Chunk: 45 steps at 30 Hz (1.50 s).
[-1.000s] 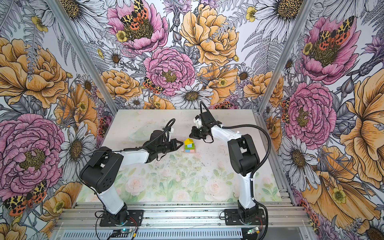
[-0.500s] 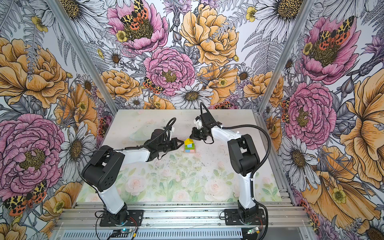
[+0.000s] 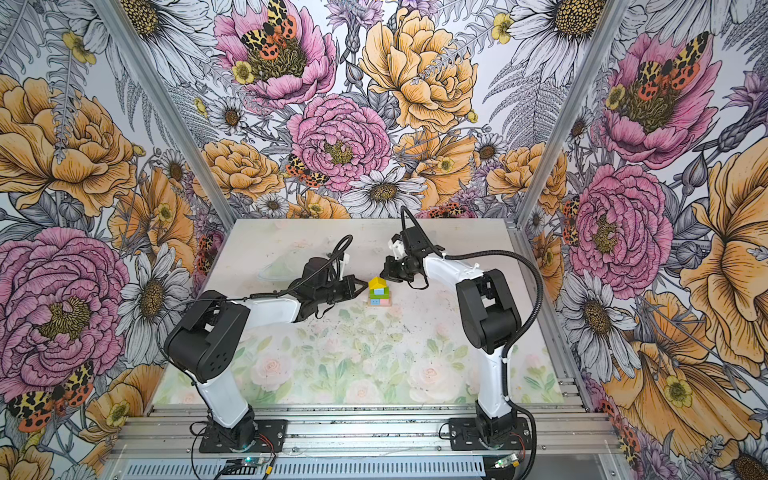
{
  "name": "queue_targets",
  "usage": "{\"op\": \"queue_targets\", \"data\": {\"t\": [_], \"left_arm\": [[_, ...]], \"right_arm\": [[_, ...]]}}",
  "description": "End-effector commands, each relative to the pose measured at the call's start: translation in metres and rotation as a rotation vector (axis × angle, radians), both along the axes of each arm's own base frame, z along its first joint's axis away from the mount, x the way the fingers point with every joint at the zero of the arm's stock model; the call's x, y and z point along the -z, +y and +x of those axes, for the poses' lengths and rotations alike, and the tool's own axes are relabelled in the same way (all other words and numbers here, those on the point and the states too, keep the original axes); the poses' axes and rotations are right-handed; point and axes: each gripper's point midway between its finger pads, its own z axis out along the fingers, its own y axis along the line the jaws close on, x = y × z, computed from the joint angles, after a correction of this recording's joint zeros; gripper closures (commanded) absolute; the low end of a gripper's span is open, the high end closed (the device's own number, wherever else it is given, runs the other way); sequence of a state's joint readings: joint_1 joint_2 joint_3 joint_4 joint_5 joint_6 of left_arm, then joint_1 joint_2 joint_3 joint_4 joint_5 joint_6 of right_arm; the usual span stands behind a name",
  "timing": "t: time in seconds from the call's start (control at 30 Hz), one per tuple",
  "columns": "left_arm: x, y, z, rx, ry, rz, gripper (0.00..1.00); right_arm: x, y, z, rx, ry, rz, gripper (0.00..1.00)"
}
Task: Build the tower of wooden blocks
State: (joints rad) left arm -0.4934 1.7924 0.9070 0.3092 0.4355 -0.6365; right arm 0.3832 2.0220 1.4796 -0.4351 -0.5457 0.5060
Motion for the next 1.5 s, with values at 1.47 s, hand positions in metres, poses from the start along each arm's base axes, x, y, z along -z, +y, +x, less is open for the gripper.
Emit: {"op": "queue_targets", "data": {"t": [1.47], "left_arm": [[-0.012,-0.015,0.004,0.05,-0.037,0.0,1.0]], "right_arm": [[-0.019,-0.014,0.003,0.037,-0.066,-0.002,1.0]]}}
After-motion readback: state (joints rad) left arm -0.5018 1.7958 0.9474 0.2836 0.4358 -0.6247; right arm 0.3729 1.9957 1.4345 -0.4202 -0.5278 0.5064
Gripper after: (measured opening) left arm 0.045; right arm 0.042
